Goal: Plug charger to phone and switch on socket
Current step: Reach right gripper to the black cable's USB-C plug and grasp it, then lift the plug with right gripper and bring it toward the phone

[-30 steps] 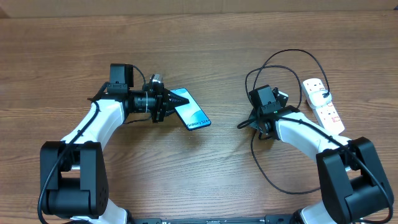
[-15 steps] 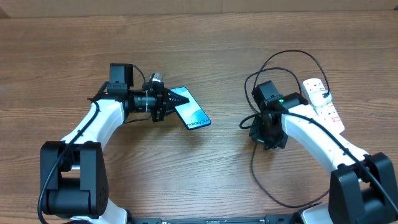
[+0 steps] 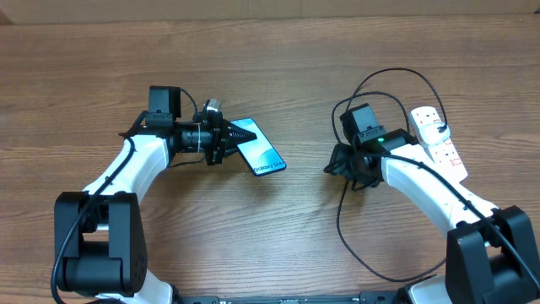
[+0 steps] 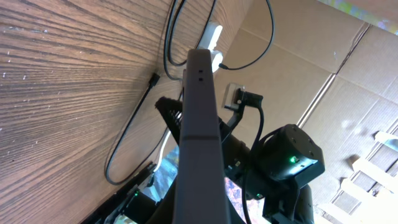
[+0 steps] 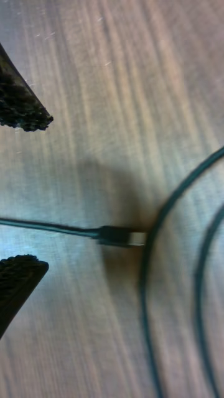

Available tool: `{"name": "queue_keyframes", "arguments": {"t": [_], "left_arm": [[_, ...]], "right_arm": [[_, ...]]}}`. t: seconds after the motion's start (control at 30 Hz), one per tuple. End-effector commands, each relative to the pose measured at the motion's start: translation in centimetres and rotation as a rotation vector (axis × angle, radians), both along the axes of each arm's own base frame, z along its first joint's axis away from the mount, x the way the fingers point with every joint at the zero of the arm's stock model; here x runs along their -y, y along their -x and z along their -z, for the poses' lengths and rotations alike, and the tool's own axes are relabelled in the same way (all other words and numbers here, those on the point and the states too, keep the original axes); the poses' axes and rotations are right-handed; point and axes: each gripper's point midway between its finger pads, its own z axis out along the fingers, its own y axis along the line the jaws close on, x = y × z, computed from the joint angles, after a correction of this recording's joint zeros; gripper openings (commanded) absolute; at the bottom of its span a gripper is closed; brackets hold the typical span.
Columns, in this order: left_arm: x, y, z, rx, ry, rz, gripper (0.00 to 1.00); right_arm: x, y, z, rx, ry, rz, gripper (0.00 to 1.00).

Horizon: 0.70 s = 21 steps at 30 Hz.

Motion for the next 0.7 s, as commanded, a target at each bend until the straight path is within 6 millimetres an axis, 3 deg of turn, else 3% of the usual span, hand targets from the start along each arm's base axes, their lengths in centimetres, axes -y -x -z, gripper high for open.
{"name": "queue_keyframes", "arguments": {"t": [0.0,0.13,0.27,0.37,0.4,0.53,0.67], "left_arm": [[0.3,0.1,-0.9,0.037,0.03,0.026,0.04],[0.3,0.2,-0.9,0.036,0.03,0.026,0.04],[0.3,0.3,-1.1,0.036,0.044,0.034,0.04],[0.3,0.3,-1.1,0.036,0.044,0.034,0.04],[0.3,0.3,-1.1,0.035,0.045,0.034,0.04],[0.4,0.3,-1.2,0.035,0.049,0.036,0.04],[0.3,0.2,-1.2,0.049,0.047,0.038,0.04]], "right_arm": [[0.9,0.2,1.2,-0.02,0.067,-0.008,0.64],[1.3,0.8,3.2,-0.074,0.099,-0.008,0.64],[1.5,2.5,5.4,-0.177,0.106,-0.004,0.53],[1.5,3.1,6.3,-0.213,0.108,-0.006,0.52],[1.5,3.0,6.4,-0.213,0.112,-0.005,0.47],[1.5,2.8,6.7,-0.21,0.113,-0.005,0.11],[1.0,3.8,6.7,-0.252,0.08,-0.01,0.04]]}}
